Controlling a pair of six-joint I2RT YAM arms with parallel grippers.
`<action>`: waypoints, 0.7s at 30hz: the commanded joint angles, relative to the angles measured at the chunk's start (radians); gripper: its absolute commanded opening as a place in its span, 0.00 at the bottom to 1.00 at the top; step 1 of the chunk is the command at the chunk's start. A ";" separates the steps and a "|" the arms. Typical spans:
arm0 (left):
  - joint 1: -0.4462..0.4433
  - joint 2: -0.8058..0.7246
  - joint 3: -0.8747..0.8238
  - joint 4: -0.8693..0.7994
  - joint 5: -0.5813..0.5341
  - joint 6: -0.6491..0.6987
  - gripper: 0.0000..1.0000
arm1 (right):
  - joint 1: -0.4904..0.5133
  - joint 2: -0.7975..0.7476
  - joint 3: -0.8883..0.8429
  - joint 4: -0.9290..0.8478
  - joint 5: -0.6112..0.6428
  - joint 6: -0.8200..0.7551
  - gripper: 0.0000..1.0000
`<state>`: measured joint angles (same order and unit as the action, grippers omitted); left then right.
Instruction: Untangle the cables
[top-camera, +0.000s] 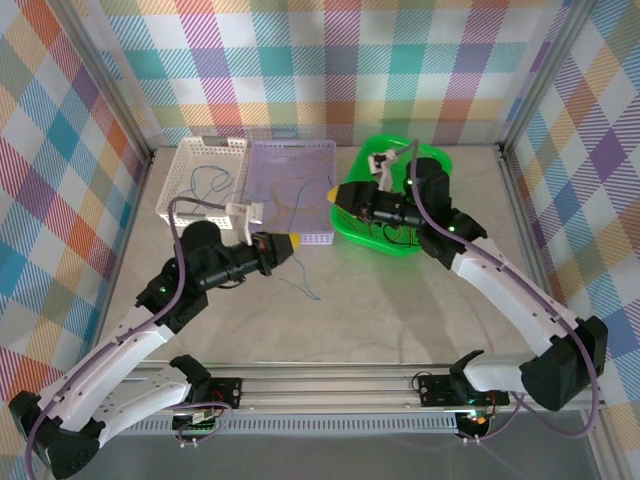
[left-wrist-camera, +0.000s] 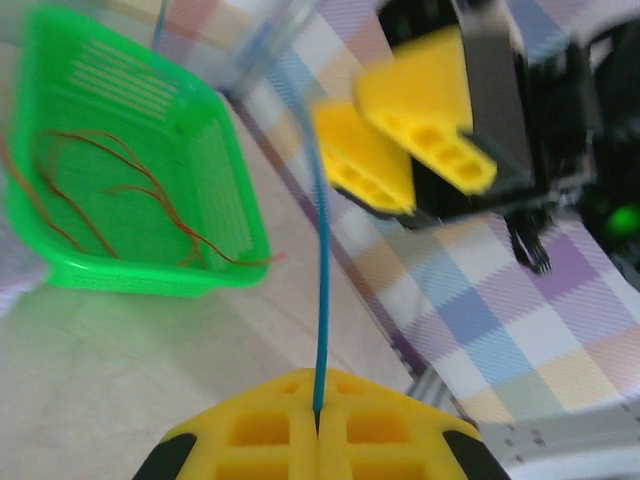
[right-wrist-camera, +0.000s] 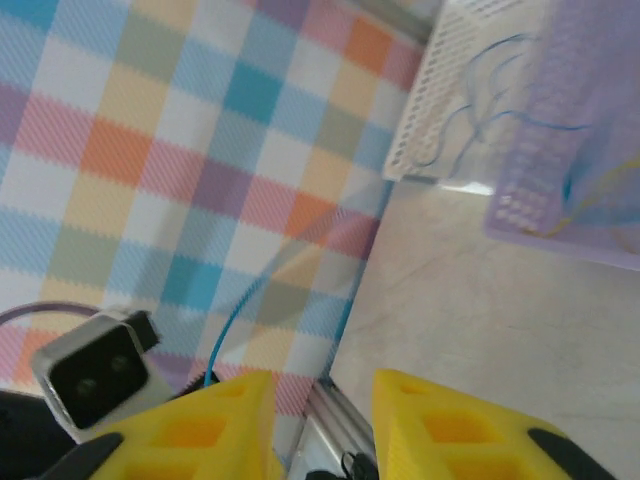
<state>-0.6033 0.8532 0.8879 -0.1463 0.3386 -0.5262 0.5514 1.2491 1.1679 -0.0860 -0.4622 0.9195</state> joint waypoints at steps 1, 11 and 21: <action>0.112 -0.004 0.112 -0.150 -0.005 0.055 0.00 | -0.042 -0.080 -0.065 -0.031 0.076 -0.013 0.40; 0.476 0.261 0.495 -0.283 0.015 0.061 0.00 | -0.059 -0.227 -0.160 -0.158 0.235 -0.196 0.62; 0.617 0.666 0.874 -0.347 -0.195 0.180 0.00 | -0.059 -0.301 -0.251 -0.148 0.215 -0.292 0.67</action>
<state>-0.0002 1.4624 1.6623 -0.4408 0.2558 -0.4358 0.4938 0.9779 0.9344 -0.2306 -0.2462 0.6910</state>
